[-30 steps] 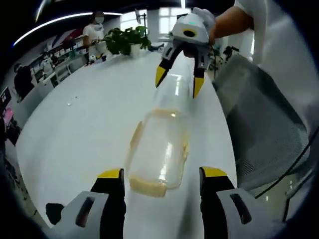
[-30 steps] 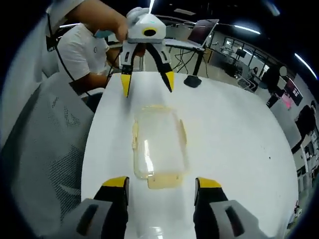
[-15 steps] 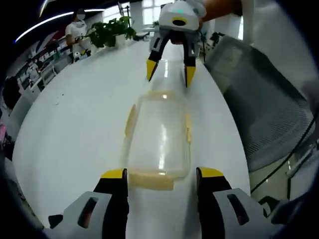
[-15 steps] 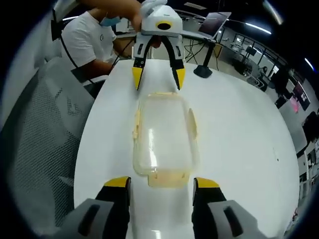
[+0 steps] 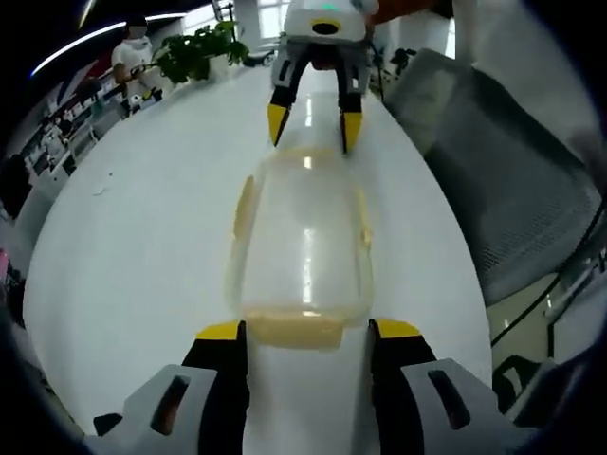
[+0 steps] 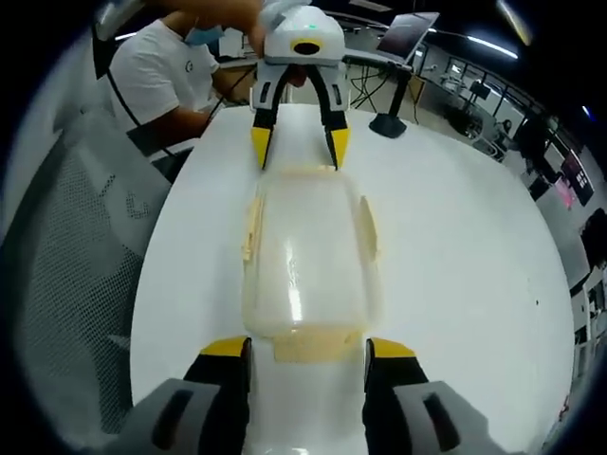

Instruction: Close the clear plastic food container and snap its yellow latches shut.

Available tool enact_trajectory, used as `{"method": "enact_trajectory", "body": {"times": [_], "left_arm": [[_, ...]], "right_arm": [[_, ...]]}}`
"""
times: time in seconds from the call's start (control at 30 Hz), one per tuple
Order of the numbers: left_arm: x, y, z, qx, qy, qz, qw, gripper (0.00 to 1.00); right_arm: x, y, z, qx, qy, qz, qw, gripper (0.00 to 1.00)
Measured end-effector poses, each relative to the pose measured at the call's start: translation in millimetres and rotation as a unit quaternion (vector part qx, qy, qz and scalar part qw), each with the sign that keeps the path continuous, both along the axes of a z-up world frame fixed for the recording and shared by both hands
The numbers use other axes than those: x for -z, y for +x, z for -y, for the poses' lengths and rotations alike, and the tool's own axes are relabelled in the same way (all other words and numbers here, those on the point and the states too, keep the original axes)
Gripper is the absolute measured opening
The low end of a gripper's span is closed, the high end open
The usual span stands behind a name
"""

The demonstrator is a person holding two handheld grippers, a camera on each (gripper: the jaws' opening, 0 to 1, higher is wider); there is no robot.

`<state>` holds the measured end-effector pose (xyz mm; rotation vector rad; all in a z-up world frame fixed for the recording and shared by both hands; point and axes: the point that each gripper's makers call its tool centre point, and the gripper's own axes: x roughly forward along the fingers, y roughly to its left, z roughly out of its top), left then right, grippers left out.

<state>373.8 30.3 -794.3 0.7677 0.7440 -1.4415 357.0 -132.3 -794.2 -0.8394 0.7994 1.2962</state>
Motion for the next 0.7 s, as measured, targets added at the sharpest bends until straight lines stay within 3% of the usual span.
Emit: {"method": "enact_trajectory", "body": {"times": [0.27,0.57,0.63,0.7], "left_arm": [[4.1,3.4,2.3,-0.006,-0.002,-0.008,1.0000,0.45],[6.0,1.9,4.0,0.000,-0.001,-0.012,0.9999,0.45],[5.9,1.4,2.6,0.011,0.003,0.000,0.9999,0.38],[6.2,-0.4,3.2,0.007,0.002,-0.002,1.0000,0.39]], "right_arm": [[10.4,2.0,4.8,-0.002,-0.028,0.003,0.9996,0.42],[12.0,3.3,1.7,0.008,-0.028,-0.023,0.9993,0.38],[12.4,2.1,1.9,0.003,-0.031,-0.027,0.9992,0.37],[12.5,1.6,1.7,-0.002,-0.033,-0.027,0.9991,0.37]]}}
